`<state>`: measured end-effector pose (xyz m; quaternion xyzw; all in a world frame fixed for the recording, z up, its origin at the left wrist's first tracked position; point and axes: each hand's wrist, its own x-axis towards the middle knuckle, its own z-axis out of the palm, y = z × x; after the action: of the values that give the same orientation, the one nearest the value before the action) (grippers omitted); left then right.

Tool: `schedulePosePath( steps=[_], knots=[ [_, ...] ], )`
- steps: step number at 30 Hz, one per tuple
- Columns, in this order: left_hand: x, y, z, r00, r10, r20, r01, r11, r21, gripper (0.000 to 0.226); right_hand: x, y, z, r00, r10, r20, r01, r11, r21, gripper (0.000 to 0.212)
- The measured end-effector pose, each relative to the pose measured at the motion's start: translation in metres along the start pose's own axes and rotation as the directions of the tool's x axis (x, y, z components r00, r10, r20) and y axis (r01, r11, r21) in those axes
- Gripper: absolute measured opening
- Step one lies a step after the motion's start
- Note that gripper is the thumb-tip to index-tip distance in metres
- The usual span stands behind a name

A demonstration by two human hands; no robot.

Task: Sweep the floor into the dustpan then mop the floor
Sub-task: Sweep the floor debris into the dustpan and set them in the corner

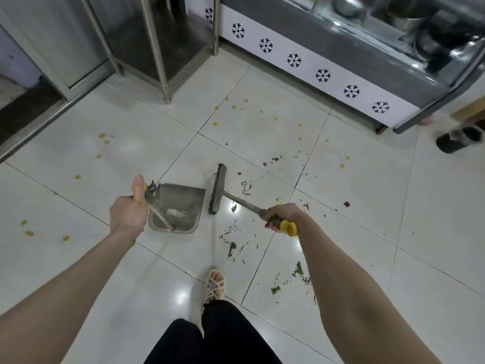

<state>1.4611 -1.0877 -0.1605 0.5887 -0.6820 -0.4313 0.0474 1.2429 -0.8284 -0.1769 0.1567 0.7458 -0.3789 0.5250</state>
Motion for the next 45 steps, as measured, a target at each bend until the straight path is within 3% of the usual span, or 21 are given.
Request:
schedulePosePath(
  steps=[7,14,19,23,29,34,45],
  knots=[
    [-0.056,-0.049,-0.019,0.999,0.021,-0.043,-0.020,0.999,0.026,0.088,-0.023,0.056,0.029,0.999,-0.013,0.049,0.018,0.995,-0.095,0.034],
    [-0.114,-0.111,-0.038,0.998,-0.003,-0.062,0.001,0.999,-0.034,0.091,-0.049,0.128,0.056,0.993,0.015,0.115,0.010,0.977,-0.215,0.006],
    [-0.157,-0.146,-0.044,0.997,-0.045,-0.064,0.041,0.997,-0.070,0.089,-0.067,0.181,0.066,0.987,0.065,0.146,-0.028,0.969,-0.246,0.008],
    [-0.179,-0.161,-0.038,0.996,-0.059,-0.060,0.055,0.996,-0.071,0.086,-0.075,0.207,0.062,0.986,0.099,0.133,-0.057,0.956,-0.287,0.023],
    [-0.196,-0.162,-0.017,0.995,-0.087,-0.048,0.083,0.993,-0.079,0.087,-0.078,0.209,0.039,0.981,0.157,0.113,-0.102,0.916,-0.388,0.019],
    [-0.200,-0.141,0.008,0.996,-0.085,-0.041,0.082,0.993,-0.081,0.084,-0.071,0.191,0.005,0.996,0.086,0.008,-0.072,0.875,-0.478,0.016],
    [-0.195,-0.078,0.079,0.993,-0.107,-0.055,0.102,0.991,-0.080,0.085,-0.021,0.129,-0.073,0.996,-0.042,-0.077,-0.005,0.849,-0.529,0.018]
  ],
)
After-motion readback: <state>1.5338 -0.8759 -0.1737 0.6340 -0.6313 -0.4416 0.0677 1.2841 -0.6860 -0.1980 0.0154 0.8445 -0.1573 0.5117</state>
